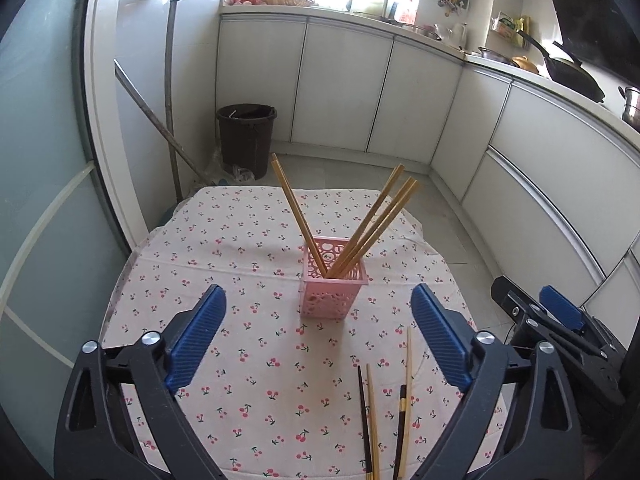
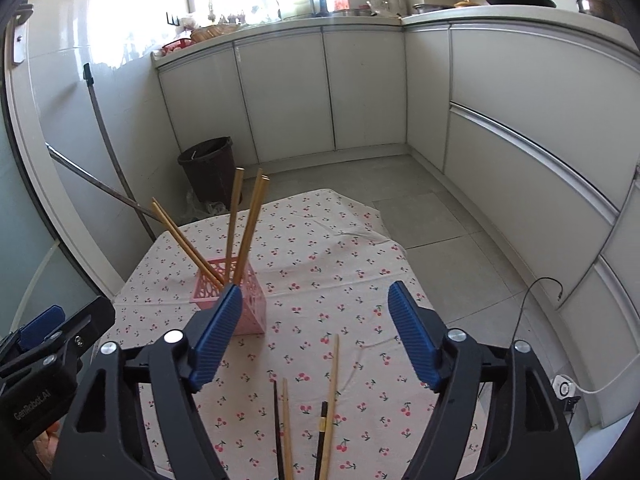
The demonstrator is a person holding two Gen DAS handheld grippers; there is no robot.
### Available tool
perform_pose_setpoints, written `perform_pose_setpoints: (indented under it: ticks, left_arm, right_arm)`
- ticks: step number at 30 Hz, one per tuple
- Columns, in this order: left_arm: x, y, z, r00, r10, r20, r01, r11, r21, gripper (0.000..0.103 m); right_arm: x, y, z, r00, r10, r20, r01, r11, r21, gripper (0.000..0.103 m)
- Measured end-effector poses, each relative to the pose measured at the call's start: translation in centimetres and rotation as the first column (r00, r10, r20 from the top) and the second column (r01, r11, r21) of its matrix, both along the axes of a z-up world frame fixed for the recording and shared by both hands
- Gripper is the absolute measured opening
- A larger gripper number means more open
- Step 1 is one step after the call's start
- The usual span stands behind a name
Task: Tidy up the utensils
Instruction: 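Withdraw both open tools from the basket toward the remaining chopsticks, then close the left tool on a wooden chopstick while the right tool approaches another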
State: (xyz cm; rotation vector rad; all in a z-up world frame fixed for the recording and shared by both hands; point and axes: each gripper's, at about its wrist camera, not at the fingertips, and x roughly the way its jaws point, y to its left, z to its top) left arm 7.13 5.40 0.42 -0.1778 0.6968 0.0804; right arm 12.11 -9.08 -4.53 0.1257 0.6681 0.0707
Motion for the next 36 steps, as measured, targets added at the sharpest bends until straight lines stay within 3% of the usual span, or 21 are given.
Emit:
perform_pose_setpoints:
  ticks: [10,16,20,26,30,33,36]
  left_arm:
    - [0.4,-0.9,-1.2,0.999,-0.015,-0.043,0.015,1.000,0.014,0.096]
    - [1.0,-1.5,-2.1,0.996,-0.025,-0.084,0.026,1.000,0.010,0.096]
    - [2.1,-2.1,-3.8,0.985,-0.058,-0.161,0.058,0.998,-0.009,0.096]
    - [4.2,-2.7,-8.2,0.938,-0.077,-0.337,0.059,0.996,-0.064,0.096]
    - [5.5,-2.7,-11.7,0.885,-0.072,-0.460,0.011,0.991,-0.135,0.096]
    - [6.3,-3.0,-14.1,0.850,-0.069,-0.523,-0.025,0.985,-0.172,0.096]
    - [6.8,-3.8,-15.5,0.834,-0.065,-0.548,-0.026,0.987,-0.156,0.096]
  right_arm:
    - [-0.1,-1.6,-1.5,0.997,-0.057,-0.046,0.057,0.998,-0.007,0.095]
    - [-0.1,-2.7,-2.2,0.994,-0.076,-0.080,0.074,0.997,-0.024,0.096]
    - [0.0,-3.6,-3.2,0.988,-0.082,-0.128,0.078,0.996,-0.038,0.096]
    - [0.3,-5.5,-5.4,0.969,-0.093,-0.231,0.092,0.996,-0.017,0.096]
    - [0.6,-6.7,-7.0,0.946,-0.084,-0.314,0.096,0.995,0.024,0.096]
    - [0.8,-7.4,-8.0,0.927,-0.074,-0.369,0.100,0.994,0.053,0.096]
    - [0.8,-8.2,-8.6,0.913,-0.064,-0.404,0.109,0.990,0.091,0.096]
